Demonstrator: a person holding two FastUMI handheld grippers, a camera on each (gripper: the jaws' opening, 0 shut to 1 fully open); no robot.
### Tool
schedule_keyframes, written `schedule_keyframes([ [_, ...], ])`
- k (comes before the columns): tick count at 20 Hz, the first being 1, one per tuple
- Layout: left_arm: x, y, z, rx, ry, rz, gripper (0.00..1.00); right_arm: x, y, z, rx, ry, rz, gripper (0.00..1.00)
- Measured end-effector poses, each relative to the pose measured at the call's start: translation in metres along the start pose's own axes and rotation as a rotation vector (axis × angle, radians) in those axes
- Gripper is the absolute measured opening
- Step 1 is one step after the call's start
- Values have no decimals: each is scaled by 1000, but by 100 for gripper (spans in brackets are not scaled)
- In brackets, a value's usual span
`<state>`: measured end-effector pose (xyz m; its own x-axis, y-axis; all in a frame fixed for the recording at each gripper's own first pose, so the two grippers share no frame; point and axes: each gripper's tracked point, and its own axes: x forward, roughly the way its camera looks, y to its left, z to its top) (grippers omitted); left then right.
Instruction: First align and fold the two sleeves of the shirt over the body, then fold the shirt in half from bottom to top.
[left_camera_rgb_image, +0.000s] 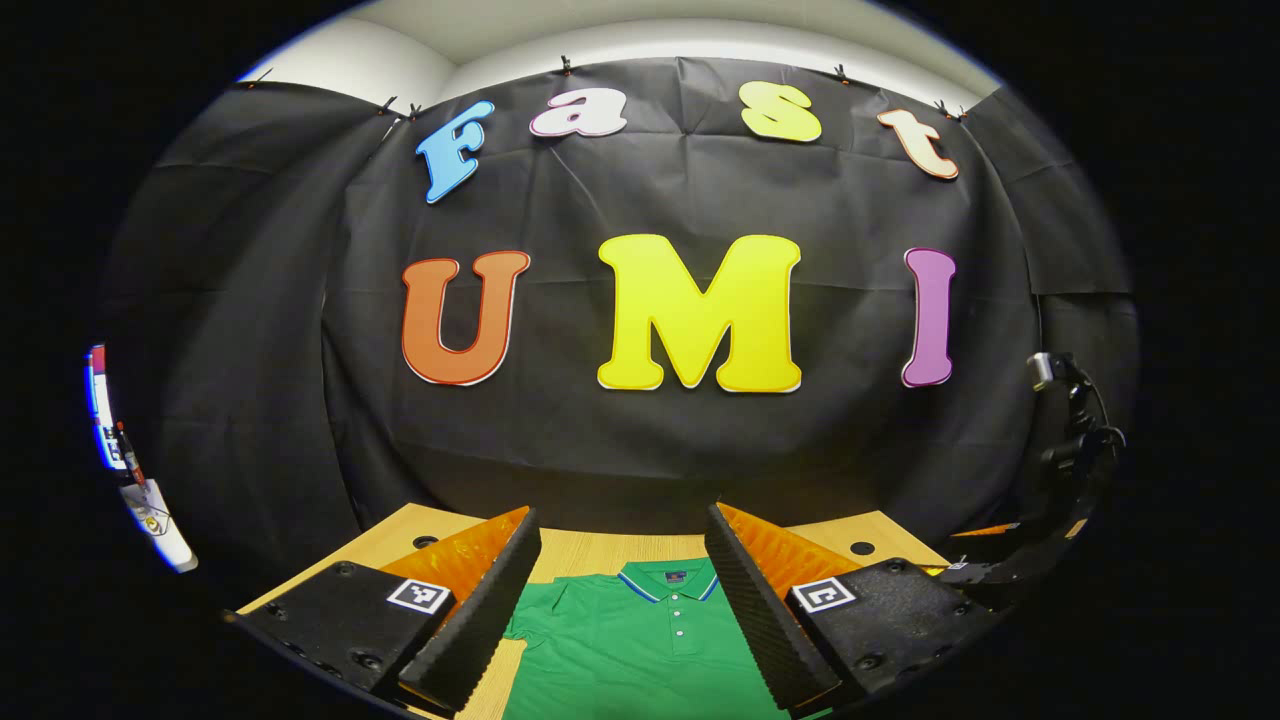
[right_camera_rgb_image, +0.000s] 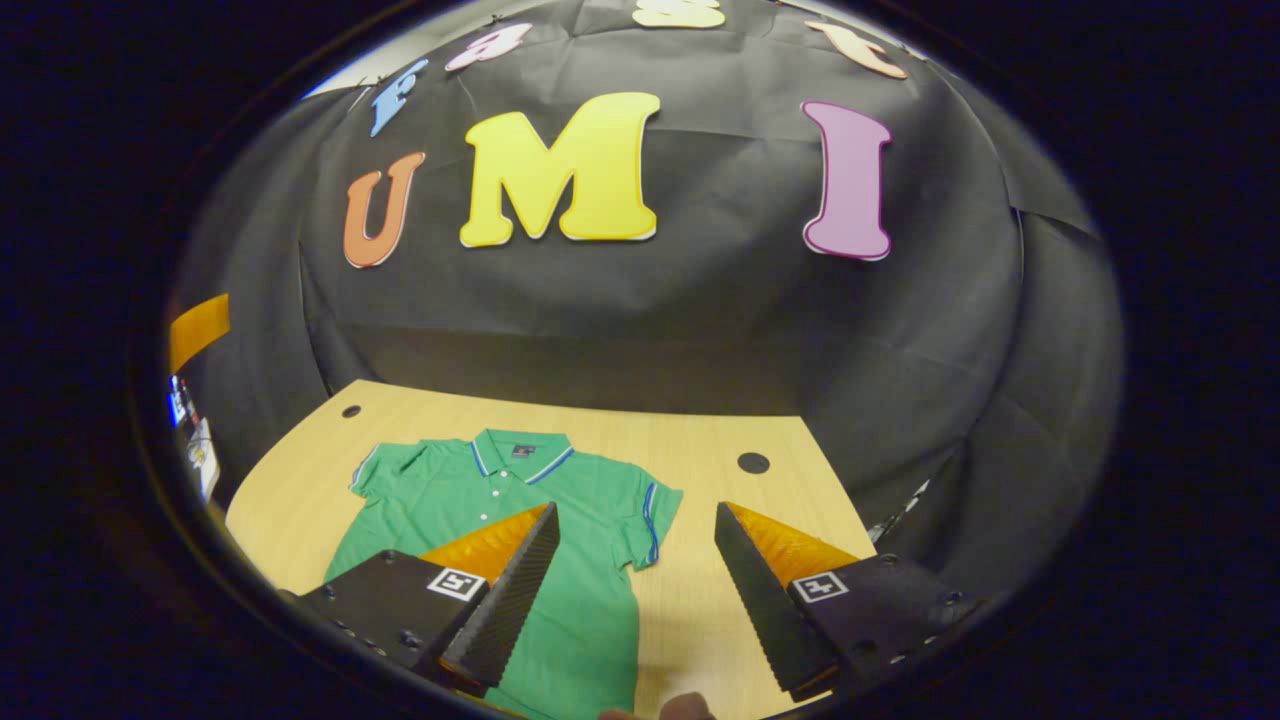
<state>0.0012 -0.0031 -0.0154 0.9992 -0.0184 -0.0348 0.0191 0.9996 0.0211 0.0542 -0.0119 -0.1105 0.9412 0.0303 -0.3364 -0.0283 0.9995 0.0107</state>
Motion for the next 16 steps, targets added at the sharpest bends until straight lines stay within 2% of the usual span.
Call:
schedule_keyframes([
  [5,1,-10,-2,14,10,2,100,36,-6,-27,2,95,19,95],
  [9,6,-21,-3,31,22,9,100,81,-13,-54,40,179,22,95],
  [10,8,-24,-4,34,27,10,96,92,-16,-62,42,203,19,96],
  [11,10,-26,-4,40,38,14,100,103,-18,-69,44,228,23,95],
  [12,12,-29,-5,43,43,18,96,114,-19,-75,51,245,28,95],
  [13,13,-31,-5,44,44,22,100,124,-21,-81,53,263,28,96],
  [16,17,-33,-8,38,58,50,100,151,-21,-101,53,311,36,93],
])
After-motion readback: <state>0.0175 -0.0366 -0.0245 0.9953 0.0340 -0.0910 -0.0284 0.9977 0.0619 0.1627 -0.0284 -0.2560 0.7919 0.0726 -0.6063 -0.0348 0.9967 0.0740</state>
